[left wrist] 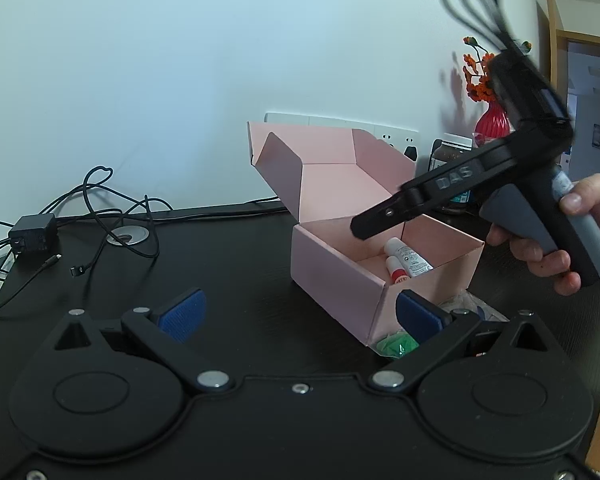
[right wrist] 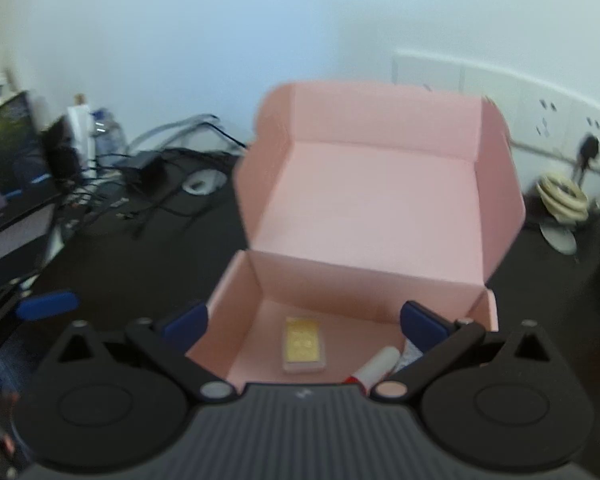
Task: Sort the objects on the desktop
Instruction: 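Withdraw the right gripper up and back from the pink box, then move the open left gripper toward the green packet and 'thank u' card, then close the left gripper on the green packet and card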
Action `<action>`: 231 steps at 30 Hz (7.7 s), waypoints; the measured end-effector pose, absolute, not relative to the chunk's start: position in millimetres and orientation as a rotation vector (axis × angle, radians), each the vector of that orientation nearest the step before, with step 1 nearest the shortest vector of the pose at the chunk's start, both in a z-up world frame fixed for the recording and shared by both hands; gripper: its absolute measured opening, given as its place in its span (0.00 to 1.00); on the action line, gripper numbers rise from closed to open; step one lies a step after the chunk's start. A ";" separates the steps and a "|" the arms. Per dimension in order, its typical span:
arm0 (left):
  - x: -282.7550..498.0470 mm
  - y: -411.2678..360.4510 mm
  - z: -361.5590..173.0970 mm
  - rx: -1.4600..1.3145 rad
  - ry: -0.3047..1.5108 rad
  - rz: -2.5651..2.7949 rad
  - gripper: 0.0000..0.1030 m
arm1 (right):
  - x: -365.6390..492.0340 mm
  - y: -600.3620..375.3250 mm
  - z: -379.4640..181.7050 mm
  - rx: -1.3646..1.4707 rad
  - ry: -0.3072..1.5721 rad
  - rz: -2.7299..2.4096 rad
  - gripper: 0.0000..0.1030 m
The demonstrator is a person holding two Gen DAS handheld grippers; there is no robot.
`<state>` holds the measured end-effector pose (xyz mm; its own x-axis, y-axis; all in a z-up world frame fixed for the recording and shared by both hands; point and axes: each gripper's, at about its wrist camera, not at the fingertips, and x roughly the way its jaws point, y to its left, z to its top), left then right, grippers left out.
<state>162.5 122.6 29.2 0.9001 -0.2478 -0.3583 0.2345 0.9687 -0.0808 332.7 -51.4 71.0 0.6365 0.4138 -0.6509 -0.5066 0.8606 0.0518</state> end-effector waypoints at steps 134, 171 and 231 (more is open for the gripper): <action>117.6 62.1 24.9 0.150 0.404 -0.324 1.00 | 227.6 -209.0 26.3 0.168 0.243 0.589 0.99; 159.3 42.5 35.2 -0.017 0.466 -0.398 1.00 | 229.0 -212.6 24.4 0.190 0.237 0.600 0.99; 188.1 40.5 13.6 0.004 0.599 -0.358 0.87 | 231.3 -218.5 22.3 0.233 0.248 0.573 0.99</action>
<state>188.1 40.5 13.6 0.7663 -0.3281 -0.5524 0.3304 0.9386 -0.0991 231.3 -218.5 22.3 0.8124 0.5590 -0.1658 -0.5035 0.8159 0.2841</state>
